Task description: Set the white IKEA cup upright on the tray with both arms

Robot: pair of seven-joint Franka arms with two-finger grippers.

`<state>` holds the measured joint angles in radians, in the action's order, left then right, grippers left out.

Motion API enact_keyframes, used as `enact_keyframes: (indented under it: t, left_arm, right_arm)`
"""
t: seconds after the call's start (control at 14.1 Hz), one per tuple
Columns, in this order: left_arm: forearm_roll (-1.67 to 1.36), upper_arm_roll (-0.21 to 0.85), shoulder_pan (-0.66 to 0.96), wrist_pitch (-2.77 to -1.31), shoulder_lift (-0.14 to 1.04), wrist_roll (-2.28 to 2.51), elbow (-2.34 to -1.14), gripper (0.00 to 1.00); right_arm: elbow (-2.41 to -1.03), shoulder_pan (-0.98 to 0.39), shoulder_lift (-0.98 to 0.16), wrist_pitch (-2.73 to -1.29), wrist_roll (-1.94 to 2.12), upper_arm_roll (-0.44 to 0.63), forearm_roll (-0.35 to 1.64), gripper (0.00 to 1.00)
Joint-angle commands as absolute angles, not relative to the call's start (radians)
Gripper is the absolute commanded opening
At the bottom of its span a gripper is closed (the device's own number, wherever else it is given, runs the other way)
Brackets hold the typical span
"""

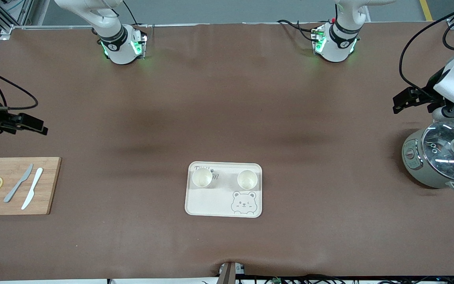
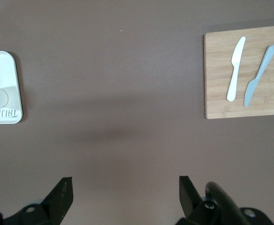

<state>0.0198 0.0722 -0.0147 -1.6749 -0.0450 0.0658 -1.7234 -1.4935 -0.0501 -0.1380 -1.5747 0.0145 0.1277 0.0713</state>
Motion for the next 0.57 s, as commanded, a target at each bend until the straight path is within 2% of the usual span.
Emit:
enact_keyframes:
  t: [0.0, 0.28, 0.5]
  left_arm:
    - [0.017, 0.077, -0.023, -1.675, -0.048, 0.051, -1.718, 1.00]
    - [0.015, 0.078, -0.020, -1.671, -0.057, 0.054, -1.713, 1.00]
    - [0.015, 0.080, -0.018, -1.671, -0.052, 0.054, -1.713, 1.00]
  right_arm:
    - [-1.569, -0.038, -0.039, -1.571, 0.026, 0.107, 0.019, 1.00]
    - [-1.672, -0.034, 0.079, -1.577, 0.078, 0.107, 0.015, 1.00]
    - [-1.678, -0.035, 0.101, -1.554, 0.103, 0.109, -0.009, 1.00]
